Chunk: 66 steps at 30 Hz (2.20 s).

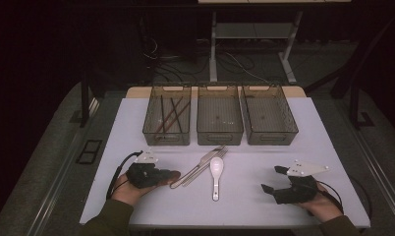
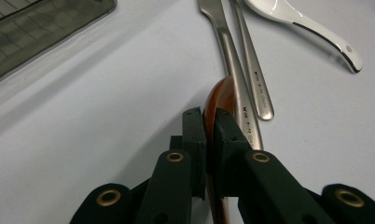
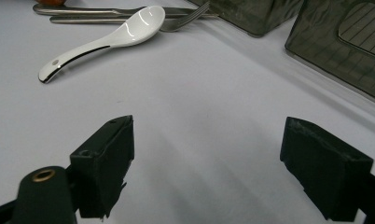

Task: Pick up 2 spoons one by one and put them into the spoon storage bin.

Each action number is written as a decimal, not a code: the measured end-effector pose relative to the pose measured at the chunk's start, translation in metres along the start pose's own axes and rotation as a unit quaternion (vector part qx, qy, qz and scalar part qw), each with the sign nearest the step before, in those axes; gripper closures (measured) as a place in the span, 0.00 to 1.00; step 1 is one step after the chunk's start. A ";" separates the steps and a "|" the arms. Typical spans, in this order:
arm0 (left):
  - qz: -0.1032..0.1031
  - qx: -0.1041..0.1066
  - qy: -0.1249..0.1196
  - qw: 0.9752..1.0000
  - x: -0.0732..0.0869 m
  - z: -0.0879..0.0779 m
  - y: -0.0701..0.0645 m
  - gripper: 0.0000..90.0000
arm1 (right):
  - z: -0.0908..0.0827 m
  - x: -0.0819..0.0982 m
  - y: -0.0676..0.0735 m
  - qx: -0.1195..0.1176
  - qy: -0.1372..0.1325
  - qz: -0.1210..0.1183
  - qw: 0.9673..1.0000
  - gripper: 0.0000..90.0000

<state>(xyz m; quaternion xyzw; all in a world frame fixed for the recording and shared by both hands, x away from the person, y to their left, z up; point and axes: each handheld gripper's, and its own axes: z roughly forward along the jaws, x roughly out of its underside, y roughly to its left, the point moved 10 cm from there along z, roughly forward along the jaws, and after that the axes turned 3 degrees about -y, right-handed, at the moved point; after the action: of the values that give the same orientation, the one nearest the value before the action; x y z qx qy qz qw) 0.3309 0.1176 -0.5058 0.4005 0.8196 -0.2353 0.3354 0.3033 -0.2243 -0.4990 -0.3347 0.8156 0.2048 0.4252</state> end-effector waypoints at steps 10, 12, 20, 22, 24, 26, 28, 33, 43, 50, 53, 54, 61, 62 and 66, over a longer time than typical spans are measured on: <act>0.007 -0.024 -0.024 0.999 -0.018 -0.005 0.005 0.94 | 0.000 -0.001 -0.001 0.002 -0.002 -0.001 1.000 0.20; 0.008 -0.028 -0.027 0.999 -0.022 -0.005 0.006 0.94 | 0.001 -0.001 -0.001 0.002 -0.001 0.000 1.000 0.20; 0.015 -0.035 -0.045 0.998 -0.045 -0.004 0.004 0.94 | 0.001 -0.002 -0.001 0.005 -0.005 0.000 1.000 0.20; 0.021 -0.039 -0.044 0.998 -0.050 -0.002 0.003 0.94 | 0.001 -0.002 0.000 0.003 -0.006 0.002 1.000 0.20; 0.023 -0.036 -0.047 0.998 -0.055 -0.001 0.002 0.94 | 0.002 -0.002 0.002 0.001 -0.007 0.000 1.000 0.16; 0.029 -0.038 -0.047 0.998 -0.060 0.001 0.002 0.94 | 0.005 -0.003 0.002 -0.001 -0.011 0.001 1.000 0.15; 0.028 -0.035 -0.052 0.998 -0.065 0.003 0.001 0.94 | 0.008 -0.004 0.003 -0.004 -0.010 0.008 1.000 0.13; 0.026 -0.034 -0.058 0.997 -0.075 0.006 0.002 0.94 | 0.012 -0.001 0.004 -0.006 -0.001 0.010 1.000 0.13; 0.016 -0.033 -0.083 0.996 -0.102 0.013 0.007 0.94 | 0.009 -0.002 0.002 0.001 -0.005 0.011 1.000 0.13; 0.026 -0.042 -0.098 0.994 -0.130 0.019 0.011 0.94 | 0.007 -0.004 -0.001 0.003 -0.011 0.012 1.000 0.13; 0.030 -0.043 -0.103 0.993 -0.139 0.023 0.012 0.94 | 0.007 -0.005 -0.002 0.003 -0.011 0.012 1.000 0.13; 0.031 -0.045 -0.103 0.993 -0.142 0.025 0.013 0.94 | 0.006 -0.004 -0.001 0.002 -0.010 0.016 1.000 0.13; 0.029 -0.049 -0.126 0.990 -0.161 0.034 0.020 0.94 | 0.008 -0.003 -0.003 0.007 -0.008 0.001 1.000 0.13; 0.028 -0.050 -0.129 0.990 -0.165 0.036 0.020 0.94 | 0.008 -0.003 -0.003 0.006 -0.010 0.001 1.000 0.13; 0.041 -0.056 -0.132 0.989 -0.181 0.041 0.021 0.94 | 0.007 -0.005 -0.003 0.005 -0.014 0.002 1.000 0.13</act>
<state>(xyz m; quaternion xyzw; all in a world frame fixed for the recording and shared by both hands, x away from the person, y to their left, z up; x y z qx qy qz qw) 0.4445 0.0129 -0.4018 0.3794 0.7630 -0.2261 0.4719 0.3117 -0.2199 -0.4985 -0.3277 0.8112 0.2062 0.4381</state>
